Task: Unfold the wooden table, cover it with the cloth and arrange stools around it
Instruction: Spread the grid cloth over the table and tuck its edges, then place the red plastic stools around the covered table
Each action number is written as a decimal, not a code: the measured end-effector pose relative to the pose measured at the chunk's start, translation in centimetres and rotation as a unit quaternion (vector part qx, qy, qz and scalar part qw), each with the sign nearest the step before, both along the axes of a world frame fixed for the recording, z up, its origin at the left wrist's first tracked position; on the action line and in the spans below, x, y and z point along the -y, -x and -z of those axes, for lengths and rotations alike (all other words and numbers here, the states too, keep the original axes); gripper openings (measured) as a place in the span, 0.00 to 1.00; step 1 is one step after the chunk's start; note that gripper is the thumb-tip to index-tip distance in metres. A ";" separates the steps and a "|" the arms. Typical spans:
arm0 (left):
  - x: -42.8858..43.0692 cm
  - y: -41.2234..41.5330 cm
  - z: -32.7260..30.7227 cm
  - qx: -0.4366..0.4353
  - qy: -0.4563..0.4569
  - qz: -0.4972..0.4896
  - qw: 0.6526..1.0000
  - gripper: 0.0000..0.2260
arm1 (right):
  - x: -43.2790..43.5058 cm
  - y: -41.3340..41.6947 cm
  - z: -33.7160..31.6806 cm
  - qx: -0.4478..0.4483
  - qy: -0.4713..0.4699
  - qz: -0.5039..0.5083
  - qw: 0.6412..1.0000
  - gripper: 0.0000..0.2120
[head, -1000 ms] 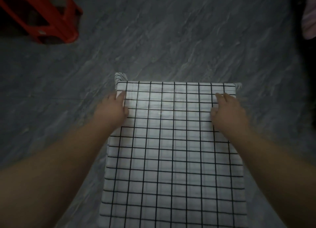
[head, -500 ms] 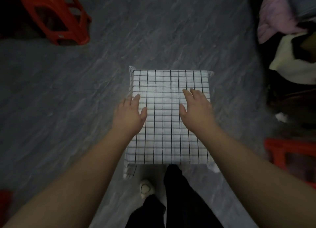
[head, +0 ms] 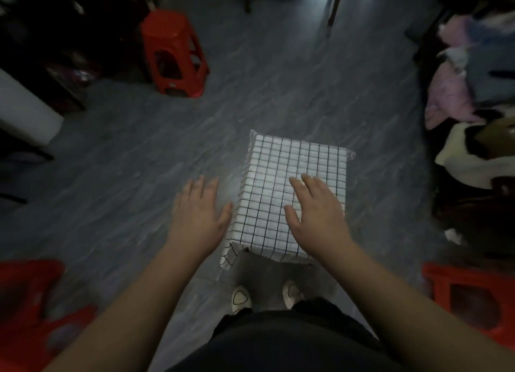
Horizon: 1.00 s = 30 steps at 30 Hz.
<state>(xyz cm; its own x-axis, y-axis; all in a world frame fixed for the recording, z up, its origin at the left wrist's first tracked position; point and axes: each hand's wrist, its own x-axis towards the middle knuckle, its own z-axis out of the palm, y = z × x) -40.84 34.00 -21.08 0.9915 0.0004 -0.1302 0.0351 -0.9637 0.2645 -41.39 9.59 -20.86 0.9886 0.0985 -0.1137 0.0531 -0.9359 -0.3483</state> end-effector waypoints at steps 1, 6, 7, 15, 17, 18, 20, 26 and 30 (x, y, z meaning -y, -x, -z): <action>-0.1 0.2 -0.6 0.006 -0.006 -0.007 1.000 0.31 | 0.2 -0.1 -0.3 -0.002 0.006 -0.014 1.000 0.29; 0.1 1.9 -1.7 0.027 -0.014 -0.107 0.994 0.32 | 0.9 -2.0 -2.1 0.001 0.002 -0.089 0.996 0.31; 0.1 2.5 -1.8 0.027 -0.016 -0.131 0.991 0.33 | 0.8 -2.5 -2.5 0.002 0.000 -0.110 0.994 0.31; -0.4 11.7 -3.7 0.024 -0.039 -0.338 0.940 0.30 | -3.3 -3.0 -5.0 0.036 -0.042 -0.304 0.951 0.29; -0.7 15.4 -4.6 0.019 -0.056 -0.384 0.922 0.31 | -5.7 -1.7 -5.5 0.032 -0.049 -0.354 0.933 0.30; -0.8 17.4 -5.1 0.019 -0.062 -0.407 0.911 0.33 | -7.1 -0.8 -5.8 0.029 -0.058 -0.379 0.923 0.30; -0.9 21.5 -5.7 0.016 -0.068 -0.453 0.889 0.36 | -9.8 1.3 -6.4 0.026 -0.069 -0.428 0.901 0.30; -2.1 32.8 -7.3 0.038 -0.062 -0.587 0.806 0.35 | -17.6 9.7 -7.2 0.055 -0.098 -0.557 0.823 0.30; -3.3 39.1 -8.0 0.038 -0.055 -0.645 0.761 0.37 | -22.2 16.4 -7.1 0.072 -0.122 -0.617 0.774 0.30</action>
<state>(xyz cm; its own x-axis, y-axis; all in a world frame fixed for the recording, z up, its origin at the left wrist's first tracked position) -79.95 37.33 -13.06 0.1607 0.9870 -0.0010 0.9597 -0.1560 0.2337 -57.77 31.74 -13.73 0.1249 0.9792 0.1601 0.9087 -0.0482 -0.4146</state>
